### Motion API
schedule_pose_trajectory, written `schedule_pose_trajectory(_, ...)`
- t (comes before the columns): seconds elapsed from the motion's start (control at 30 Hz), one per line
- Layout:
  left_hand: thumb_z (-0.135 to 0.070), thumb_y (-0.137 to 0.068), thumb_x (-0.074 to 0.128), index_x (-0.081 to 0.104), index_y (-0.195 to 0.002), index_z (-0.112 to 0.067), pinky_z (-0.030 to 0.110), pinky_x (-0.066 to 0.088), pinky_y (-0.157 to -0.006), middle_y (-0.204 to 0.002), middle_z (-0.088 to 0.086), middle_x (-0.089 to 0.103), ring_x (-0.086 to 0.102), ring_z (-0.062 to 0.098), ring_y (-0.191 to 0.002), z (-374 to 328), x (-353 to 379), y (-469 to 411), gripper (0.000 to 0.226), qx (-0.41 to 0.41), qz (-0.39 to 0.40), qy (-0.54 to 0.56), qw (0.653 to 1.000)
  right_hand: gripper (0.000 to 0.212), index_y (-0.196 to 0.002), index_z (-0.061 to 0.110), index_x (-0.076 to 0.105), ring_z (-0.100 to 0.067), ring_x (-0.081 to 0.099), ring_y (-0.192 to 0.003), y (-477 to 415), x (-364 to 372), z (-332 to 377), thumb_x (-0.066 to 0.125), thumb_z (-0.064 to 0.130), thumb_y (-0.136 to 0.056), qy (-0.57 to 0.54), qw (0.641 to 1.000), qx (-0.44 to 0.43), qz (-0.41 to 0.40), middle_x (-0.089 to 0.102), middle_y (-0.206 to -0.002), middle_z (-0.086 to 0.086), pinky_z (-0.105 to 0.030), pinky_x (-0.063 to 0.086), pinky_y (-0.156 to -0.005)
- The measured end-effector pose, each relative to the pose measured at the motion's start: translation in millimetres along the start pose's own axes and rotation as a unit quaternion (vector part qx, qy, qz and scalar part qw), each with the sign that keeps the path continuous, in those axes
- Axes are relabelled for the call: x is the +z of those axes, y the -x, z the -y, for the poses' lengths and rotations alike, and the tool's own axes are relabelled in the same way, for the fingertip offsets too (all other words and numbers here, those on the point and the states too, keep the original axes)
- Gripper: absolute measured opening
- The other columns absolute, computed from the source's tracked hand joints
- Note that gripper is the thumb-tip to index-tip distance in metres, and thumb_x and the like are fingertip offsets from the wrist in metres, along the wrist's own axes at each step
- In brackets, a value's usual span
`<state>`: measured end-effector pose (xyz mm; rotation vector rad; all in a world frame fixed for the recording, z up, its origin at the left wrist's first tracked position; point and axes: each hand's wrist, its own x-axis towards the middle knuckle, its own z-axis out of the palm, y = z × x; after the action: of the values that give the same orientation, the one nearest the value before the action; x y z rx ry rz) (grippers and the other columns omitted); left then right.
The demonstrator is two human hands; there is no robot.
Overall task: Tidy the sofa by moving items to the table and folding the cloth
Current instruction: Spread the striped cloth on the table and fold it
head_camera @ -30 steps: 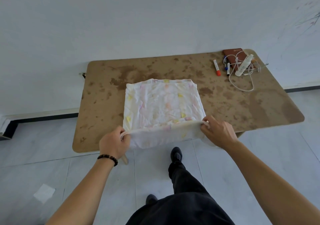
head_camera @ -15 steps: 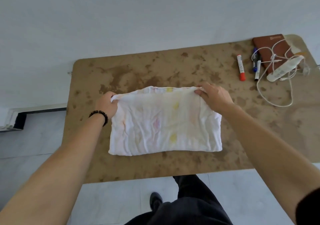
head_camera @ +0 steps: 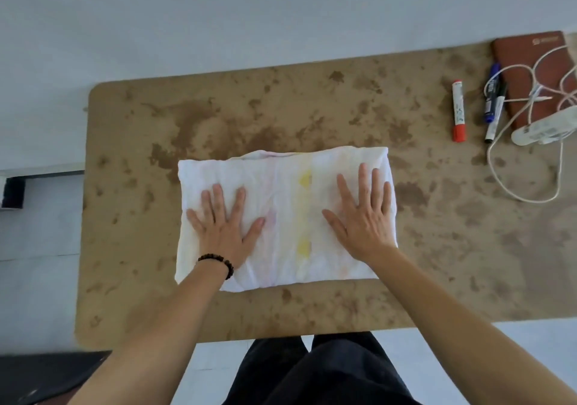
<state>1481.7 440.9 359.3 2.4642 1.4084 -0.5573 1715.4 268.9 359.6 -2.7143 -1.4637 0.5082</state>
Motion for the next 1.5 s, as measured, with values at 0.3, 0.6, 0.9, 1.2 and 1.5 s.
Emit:
schedule_pose_trajectory(0.3, -0.082, -0.083, 0.012, -0.024, -0.148, -0.039, 0.063, -0.013, -0.112, -0.154, 0.007, -0.038, -0.032, 0.03, -0.143, 1.6, -3.6, -8.2, 0.085, 0.02, 0.037, 0.026, 0.999, 0.088, -0.156, 0.037, -0.008, -0.031, -0.014, -0.151, -3.6, 0.5, -8.9, 0.035, 0.076, -0.09, -0.103, 0.987, 0.093, 0.075, -0.021, -0.164, -0.002, -0.056, 0.001, -0.121)
schedule_pose_trajectory(0.6, -0.088, -0.075, 0.021, -0.018, -0.152, -0.031, 0.061, -0.014, -0.113, -0.155, 0.003, -0.037, -0.035, 0.024, -0.142, -47.0, 14.7, 25.3, 0.104, 0.267, 0.081, -0.086, 0.957, 0.079, -0.136, 0.022, 0.048, -0.023, 0.059, -0.114, 36.9, -29.1, -29.2, 0.069, 0.067, -0.075, -0.381, 0.844, 0.372, 0.059, 0.062, -0.127, 0.003, -0.037, 0.048, -0.093)
schedule_pose_trajectory(0.9, -0.087, -0.076, 0.026, -0.014, -0.152, -0.033, 0.058, -0.014, -0.114, -0.158, 0.003, -0.03, -0.032, 0.023, -0.144, -49.5, 9.6, 22.5, 0.102, 0.259, 0.085, -0.063, 0.96, 0.065, -0.115, 0.019, 0.068, -0.024, 0.073, -0.097, 54.4, -47.4, -31.3, 0.09, 0.046, -0.061, -0.545, 0.747, 0.32, 0.209, 0.076, -0.105, 0.0, -0.044, 0.059, -0.087)
schedule_pose_trajectory(1.2, -0.031, -0.095, 0.052, 0.023, -0.152, -0.017, 0.047, 0.018, -0.118, -0.161, 0.014, 0.01, 0.013, 0.031, -0.147, 55.0, -3.6, 61.3, 0.065, -0.131, -0.074, 0.32, 0.935, 0.026, -0.108, 0.025, 0.066, -0.015, 0.07, -0.095, 42.6, -111.0, 65.6, 0.074, 0.034, -0.085, -0.501, 0.841, 0.168, 0.116, 0.073, -0.102, 0.004, -0.039, 0.057, -0.085)
schedule_pose_trajectory(1.5, -0.023, -0.098, 0.047, 0.068, -0.112, -0.012, 0.045, 0.054, -0.093, -0.108, 0.004, 0.072, 0.067, 0.023, -0.101, 125.9, -15.4, 74.0, 0.027, -0.267, 0.05, 0.682, 0.679, 0.079, -0.155, 0.029, 0.025, -0.024, 0.056, -0.12, -6.6, -45.2, 250.8, 0.063, 0.05, -0.088, -0.359, 0.884, -0.022, 0.3, 0.055, -0.138, -0.001, -0.035, 0.048, -0.097)
